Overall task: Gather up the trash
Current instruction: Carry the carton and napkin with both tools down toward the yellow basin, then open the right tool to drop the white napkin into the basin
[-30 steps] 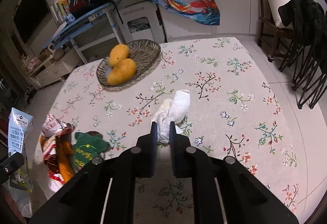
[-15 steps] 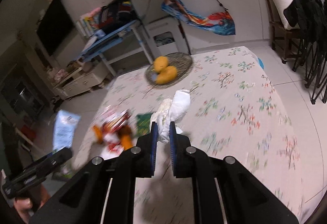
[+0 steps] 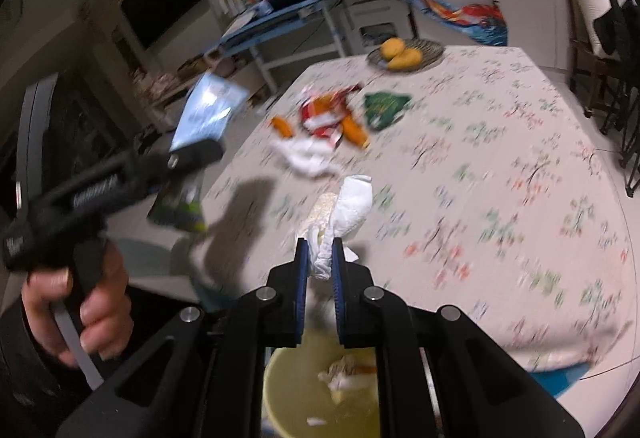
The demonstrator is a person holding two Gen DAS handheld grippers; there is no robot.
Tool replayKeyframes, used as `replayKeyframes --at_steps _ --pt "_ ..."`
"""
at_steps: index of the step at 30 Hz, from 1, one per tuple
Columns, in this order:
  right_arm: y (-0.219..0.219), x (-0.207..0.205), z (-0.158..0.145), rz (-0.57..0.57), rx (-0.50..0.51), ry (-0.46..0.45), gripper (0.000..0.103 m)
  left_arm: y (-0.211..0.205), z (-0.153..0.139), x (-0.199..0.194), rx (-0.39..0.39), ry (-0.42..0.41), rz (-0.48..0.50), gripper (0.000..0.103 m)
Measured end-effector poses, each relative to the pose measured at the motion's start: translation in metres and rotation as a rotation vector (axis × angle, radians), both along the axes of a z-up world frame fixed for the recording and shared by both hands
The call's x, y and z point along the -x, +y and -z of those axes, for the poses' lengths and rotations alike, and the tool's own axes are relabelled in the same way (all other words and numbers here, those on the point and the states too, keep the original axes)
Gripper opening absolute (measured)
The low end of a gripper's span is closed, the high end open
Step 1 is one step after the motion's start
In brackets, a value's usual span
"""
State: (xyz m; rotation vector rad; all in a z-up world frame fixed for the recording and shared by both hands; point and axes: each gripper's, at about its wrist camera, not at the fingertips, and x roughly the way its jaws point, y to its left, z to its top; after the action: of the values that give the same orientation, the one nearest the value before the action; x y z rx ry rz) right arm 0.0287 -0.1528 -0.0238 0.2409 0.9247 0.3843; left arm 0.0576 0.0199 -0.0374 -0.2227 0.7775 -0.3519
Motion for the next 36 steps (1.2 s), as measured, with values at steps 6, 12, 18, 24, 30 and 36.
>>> replayKeyframes --at_steps 6,12,18,24,30,36 --pt "0.023 0.026 0.026 -0.115 0.023 0.104 0.012 0.005 0.000 0.027 -0.002 -0.008 0.011 0.061" --pt "0.047 0.048 0.059 -0.185 0.091 0.222 0.013 0.009 0.005 0.052 -0.004 0.004 0.028 0.061" --pt "0.050 0.052 0.078 -0.181 0.124 0.293 0.020 0.009 0.010 0.072 -0.009 0.009 0.049 0.061" --pt "0.043 0.061 0.078 -0.151 0.123 0.306 0.035 0.009 0.012 0.086 -0.011 0.011 0.062 0.061" --pt "0.027 0.068 0.061 -0.052 0.096 0.241 0.049 0.008 0.016 0.101 -0.014 0.023 0.093 0.061" --pt "0.003 0.075 0.029 0.085 0.057 0.092 0.062 -0.007 0.026 0.118 -0.059 0.052 0.174 0.061"
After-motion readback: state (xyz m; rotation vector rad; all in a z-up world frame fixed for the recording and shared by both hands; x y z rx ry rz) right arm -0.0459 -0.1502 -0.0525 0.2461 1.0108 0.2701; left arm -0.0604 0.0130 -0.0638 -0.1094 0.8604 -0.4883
